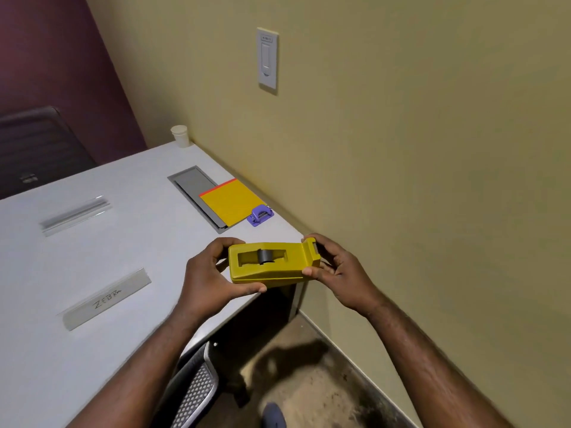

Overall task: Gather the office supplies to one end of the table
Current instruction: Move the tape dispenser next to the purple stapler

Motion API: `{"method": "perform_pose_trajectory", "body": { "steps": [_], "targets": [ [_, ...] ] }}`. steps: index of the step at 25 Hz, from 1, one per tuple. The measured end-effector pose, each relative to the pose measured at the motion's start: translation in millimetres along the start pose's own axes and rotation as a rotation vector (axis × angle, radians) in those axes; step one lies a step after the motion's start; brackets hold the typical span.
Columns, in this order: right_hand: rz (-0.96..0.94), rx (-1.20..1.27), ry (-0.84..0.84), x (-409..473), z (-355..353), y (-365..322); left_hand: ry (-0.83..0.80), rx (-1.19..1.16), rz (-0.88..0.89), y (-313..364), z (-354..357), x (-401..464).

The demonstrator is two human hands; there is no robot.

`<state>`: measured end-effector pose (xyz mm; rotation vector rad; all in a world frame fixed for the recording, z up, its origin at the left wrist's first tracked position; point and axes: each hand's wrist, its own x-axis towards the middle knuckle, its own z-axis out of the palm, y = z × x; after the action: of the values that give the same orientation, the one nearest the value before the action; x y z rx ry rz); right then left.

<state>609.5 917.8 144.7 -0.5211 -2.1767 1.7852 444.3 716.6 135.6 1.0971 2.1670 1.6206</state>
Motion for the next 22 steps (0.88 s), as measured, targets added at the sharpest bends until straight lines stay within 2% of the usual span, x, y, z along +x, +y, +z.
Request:
{"method": "perform_pose_trajectory", "body": {
  "steps": [14, 19, 22],
  "targets": [
    [0.129, -0.013, -0.227, 168, -44, 75, 0.042, 0.017, -0.297, -86, 50, 99],
    [0.168, -0.02, -0.325, 230, -58, 112, 0.158, 0.039, -0.43, -116, 79, 129],
    [0.195, -0.072, -0.275, 256, -53, 134, 0.221, 0.059, -0.49, -138, 96, 146]
  ]
}}
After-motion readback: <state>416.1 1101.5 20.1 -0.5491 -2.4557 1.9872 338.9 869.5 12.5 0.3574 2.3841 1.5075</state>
